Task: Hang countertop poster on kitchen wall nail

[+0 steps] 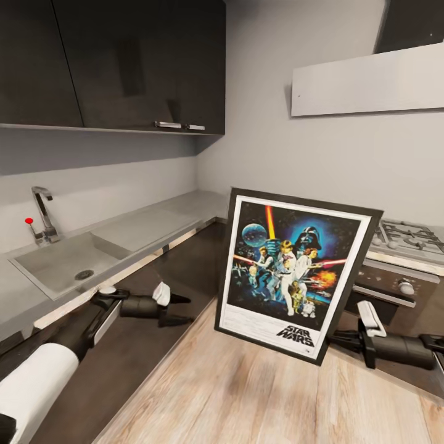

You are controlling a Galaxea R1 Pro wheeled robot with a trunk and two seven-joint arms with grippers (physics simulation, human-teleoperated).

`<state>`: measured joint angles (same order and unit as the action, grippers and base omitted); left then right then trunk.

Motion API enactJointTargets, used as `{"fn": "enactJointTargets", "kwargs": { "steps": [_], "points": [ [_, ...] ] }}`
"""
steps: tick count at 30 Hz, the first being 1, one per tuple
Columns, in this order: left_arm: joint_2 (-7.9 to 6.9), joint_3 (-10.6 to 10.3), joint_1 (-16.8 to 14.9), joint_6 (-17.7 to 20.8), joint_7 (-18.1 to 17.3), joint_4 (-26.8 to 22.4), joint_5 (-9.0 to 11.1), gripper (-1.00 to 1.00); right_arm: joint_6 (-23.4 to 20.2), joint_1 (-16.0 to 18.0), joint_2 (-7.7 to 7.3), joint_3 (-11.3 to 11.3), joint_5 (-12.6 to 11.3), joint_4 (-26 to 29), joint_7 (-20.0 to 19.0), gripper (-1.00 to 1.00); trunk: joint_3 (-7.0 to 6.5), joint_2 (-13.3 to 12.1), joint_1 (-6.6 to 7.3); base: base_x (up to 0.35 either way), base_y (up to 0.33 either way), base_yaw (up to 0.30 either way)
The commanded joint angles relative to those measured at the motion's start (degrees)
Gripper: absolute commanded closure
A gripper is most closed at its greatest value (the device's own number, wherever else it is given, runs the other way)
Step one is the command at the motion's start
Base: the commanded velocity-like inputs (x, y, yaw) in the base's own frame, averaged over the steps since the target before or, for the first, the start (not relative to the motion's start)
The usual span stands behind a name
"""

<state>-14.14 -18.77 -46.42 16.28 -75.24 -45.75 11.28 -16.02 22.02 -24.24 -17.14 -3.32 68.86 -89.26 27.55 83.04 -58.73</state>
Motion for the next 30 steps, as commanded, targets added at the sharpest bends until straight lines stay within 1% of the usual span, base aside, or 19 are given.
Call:
{"fn": "enactJointTargets", "kwargs": {
  "steps": [1,2,3,7,8,9,10,15,16,17,19,20,22,23,24,25,26,27,30],
  "points": [
    [0.31,-0.3,-0.1,-0.2,0.4,1.3,0.6,-1.0,-0.8,0.0,-0.01,-0.4,-0.1,0.0,-0.3,1.0,0.06,0.0,0.0,0.0,0.0,0.0],
    [1.09,-0.3,-0.1,-1.8,1.0,3.9,0.6,-1.0,-0.8,0.0,-0.01,-1.0,0.0,0.0,-0.3,1.0,0.06,0.0,0.0,0.0,0.0,0.0],
    [3.13,-0.3,-0.1,-6.0,1.7,9.8,0.6,-1.0,-0.8,0.0,-0.01,-1.6,0.0,0.0,-0.3,1.0,0.06,0.0,0.0,0.0,0.0,0.0],
    [5.15,-0.3,-0.1,-9.8,2.2,15.2,0.7,-1.0,-0.8,0.0,-0.02,-1.8,0.0,0.0,-0.3,1.0,0.06,0.0,0.0,0.0,0.0,0.0],
    [6.05,-0.3,-0.1,-12.9,2.4,19.9,0.7,-1.0,-0.8,0.0,0.0,-1.9,0.0,0.0,-0.3,1.0,0.06,0.0,0.0,0.0,0.0,0.0],
    [6.51,-0.2,-0.1,-17.3,2.5,26.4,0.8,-1.0,-0.8,0.0,0.05,-2.0,0.0,0.0,-0.3,1.0,0.06,0.0,0.0,0.0,0.0,0.0],
    [6.54,-0.2,-0.1,-18.0,2.5,27.6,0.8,-1.0,-0.8,-0.1,0.05,-2.0,0.0,0.0,-0.3,1.0,0.06,0.0,0.0,0.0,0.0,0.0],
    [7.15,0.0,-0.1,-25.0,2.7,39.2,1.2,-1.0,-0.9,-0.5,0.07,-2.0,0.0,0.0,-0.3,1.0,0.06,0.0,0.0,0.0,0.0,0.0],
    [7.21,0.1,0.0,-25.9,2.9,40.3,1.5,-1.0,-0.9,-0.6,0.07,-2.0,0.0,0.0,-0.3,1.0,0.06,0.0,0.0,0.0,0.0,0.0],
    [7.3,0.1,0.3,-27.4,3.5,41.8,2.5,-1.0,-0.9,-0.7,0.07,-2.0,0.0,0.0,-0.3,1.0,0.06,0.0,0.0,0.0,0.0,0.0],
    [7.36,0.3,3.9,-29.2,4.4,43.3,6.6,-1.0,-1.0,-0.8,0.07,-2.0,0.0,0.0,-0.3,1.0,0.06,0.0,0.0,0.0,0.0,0.0],
    [7.31,0.3,4.7,-29.5,4.5,43.5,7.7,-1.0,-1.1,-0.9,0.07,-2.0,0.0,0.0,-0.3,1.0,0.06,0.0,0.0,0.0,0.0,0.0],
    [7.11,0.4,7.6,-30.6,4.7,43.9,13.1,-1.0,-2.0,-0.9,0.07,-2.1,0.1,0.1,-0.3,1.0,0.06,0.0,0.0,0.0,0.0,0.0],
    [7.04,0.4,8.3,-30.9,4.7,44.0,14.3,-1.0,-2.3,-0.9,0.07,-2.1,0.1,0.1,-0.3,1.0,0.06,0.0,0.0,0.0,0.0,0.0],
    [6.66,0.5,9.7,-31.6,4.8,44.1,16.5,-1.0,-2.9,-0.9,0.07,-2.1,0.1,0.1,-0.3,1.0,0.06,0.0,0.0,0.0,0.0,0.0],
    [5.98,0.5,11.2,-32.1,4.8,44.2,18.3,-1.0,-3.2,-0.9,0.07,-2.1,0.2,0.1,-0.3,1.0,0.06,0.0,0.0,0.0,0.0,0.0],
    [5.06,0.5,13.0,-32.6,4.9,44.2,20.7,-1.0,-3.5,-0.9,0.07,-2.1,0.2,0.0,-0.3,1.0,0.06,0.0,0.0,0.0,0.0,0.0],
    [4.6,0.5,14.2,-32.8,4.9,44.3,22.0,-1.0,-3.6,-0.9,0.07,-2.1,0.2,0.0,-0.2,1.0,0.06,0.0,0.0,0.0,0.0,0.0],
    [3.96,0.5,16.2,-32.9,4.9,44.3,23.8,-1.0,-3.7,-0.9,0.07,-2.1,0.3,0.0,-0.2,1.0,0.06,0.0,0.0,0.0,0.0,0.0]
  ]
}}
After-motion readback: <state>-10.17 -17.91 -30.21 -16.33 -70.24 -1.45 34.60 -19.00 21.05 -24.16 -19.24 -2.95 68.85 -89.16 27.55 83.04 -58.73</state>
